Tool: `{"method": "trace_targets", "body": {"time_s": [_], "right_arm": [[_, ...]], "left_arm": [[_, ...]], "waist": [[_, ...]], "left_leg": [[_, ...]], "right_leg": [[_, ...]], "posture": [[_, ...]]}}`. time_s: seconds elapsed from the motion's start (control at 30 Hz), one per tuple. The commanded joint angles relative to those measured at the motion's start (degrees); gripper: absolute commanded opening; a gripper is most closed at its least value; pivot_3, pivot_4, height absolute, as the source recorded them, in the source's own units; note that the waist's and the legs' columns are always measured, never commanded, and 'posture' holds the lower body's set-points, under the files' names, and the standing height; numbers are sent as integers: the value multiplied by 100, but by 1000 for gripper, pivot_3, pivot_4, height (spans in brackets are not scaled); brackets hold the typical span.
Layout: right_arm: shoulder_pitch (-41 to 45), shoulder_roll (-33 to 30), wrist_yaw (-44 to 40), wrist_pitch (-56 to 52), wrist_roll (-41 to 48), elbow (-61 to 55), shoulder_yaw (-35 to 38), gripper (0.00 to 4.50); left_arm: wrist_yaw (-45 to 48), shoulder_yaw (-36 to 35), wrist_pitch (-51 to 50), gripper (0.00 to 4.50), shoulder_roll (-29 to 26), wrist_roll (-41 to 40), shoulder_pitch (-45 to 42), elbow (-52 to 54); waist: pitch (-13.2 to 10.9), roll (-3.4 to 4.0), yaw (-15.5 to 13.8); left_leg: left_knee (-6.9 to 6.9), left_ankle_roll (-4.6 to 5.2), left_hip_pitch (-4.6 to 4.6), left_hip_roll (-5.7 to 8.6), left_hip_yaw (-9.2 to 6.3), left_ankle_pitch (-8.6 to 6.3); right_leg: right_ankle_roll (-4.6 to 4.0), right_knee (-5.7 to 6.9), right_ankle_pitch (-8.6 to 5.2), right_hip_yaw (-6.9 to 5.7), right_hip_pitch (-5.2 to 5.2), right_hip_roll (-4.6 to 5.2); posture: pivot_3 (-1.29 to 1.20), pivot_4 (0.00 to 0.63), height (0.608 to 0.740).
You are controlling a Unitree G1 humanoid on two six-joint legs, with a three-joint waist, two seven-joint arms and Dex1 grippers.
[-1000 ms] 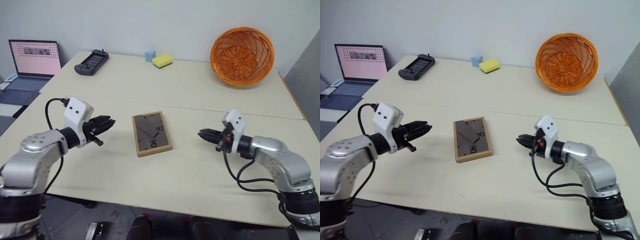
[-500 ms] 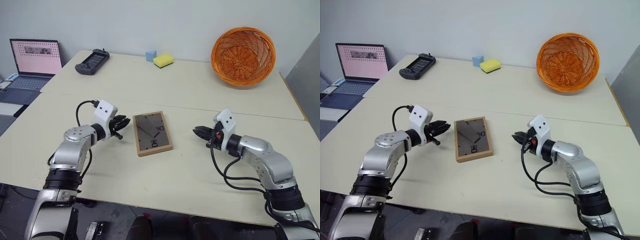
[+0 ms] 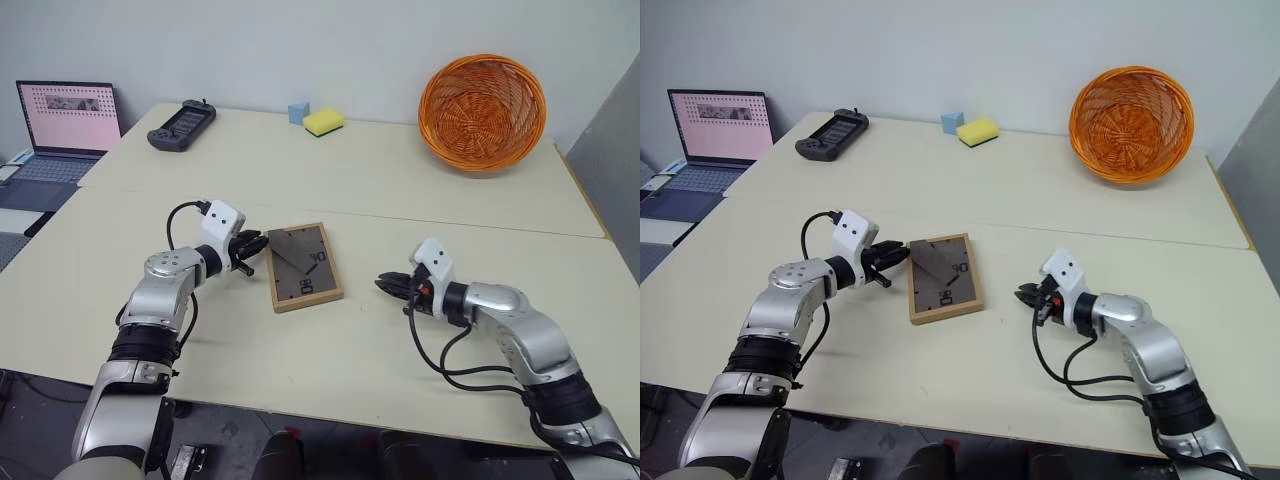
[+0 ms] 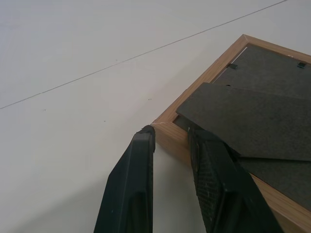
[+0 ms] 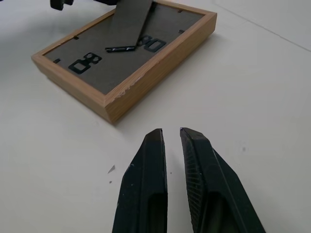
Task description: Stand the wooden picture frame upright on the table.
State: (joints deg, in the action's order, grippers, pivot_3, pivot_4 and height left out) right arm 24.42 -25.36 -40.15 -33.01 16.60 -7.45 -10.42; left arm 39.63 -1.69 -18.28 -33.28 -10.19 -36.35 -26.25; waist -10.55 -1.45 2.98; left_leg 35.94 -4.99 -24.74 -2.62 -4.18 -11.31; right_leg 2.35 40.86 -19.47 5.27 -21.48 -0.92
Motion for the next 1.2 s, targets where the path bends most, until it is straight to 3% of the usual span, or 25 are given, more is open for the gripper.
{"method": "trace_targets", "body": {"time_s": [0.03,0.43,1.0,1.2], "right_arm": [[218,73,17,211,-68,92,98,594],[424,390,160,444,-297,397,80,594],[344,479,246,276,-335,204,-88,594],[21,361,318,1123,-1146,724,-631,594]], "left_arm": [[-87,-237,-92,1182,-251,14,139,525],[-528,63,-1169,1182,99,196,657,1495],[-797,345,-689,1182,790,591,-278,225],[-713,384,-604,1182,791,639,-329,140]], "waist": [[0,0,16],[0,0,20],[0,0,-5],[1,-1,-4]], "left_leg": [[-1,0,0,-1,0,0],[0,0,0,1,-6,0],[0,0,0,6,-8,0],[0,-1,0,6,-8,0]], "right_leg": [[0,-1,0,0,0,0],[0,0,0,-6,4,2],[0,0,0,-9,5,4],[0,0,0,-10,5,4]], "posture": [[0,150,740],[0,150,740],[0,150,740],[0,150,740]]}}
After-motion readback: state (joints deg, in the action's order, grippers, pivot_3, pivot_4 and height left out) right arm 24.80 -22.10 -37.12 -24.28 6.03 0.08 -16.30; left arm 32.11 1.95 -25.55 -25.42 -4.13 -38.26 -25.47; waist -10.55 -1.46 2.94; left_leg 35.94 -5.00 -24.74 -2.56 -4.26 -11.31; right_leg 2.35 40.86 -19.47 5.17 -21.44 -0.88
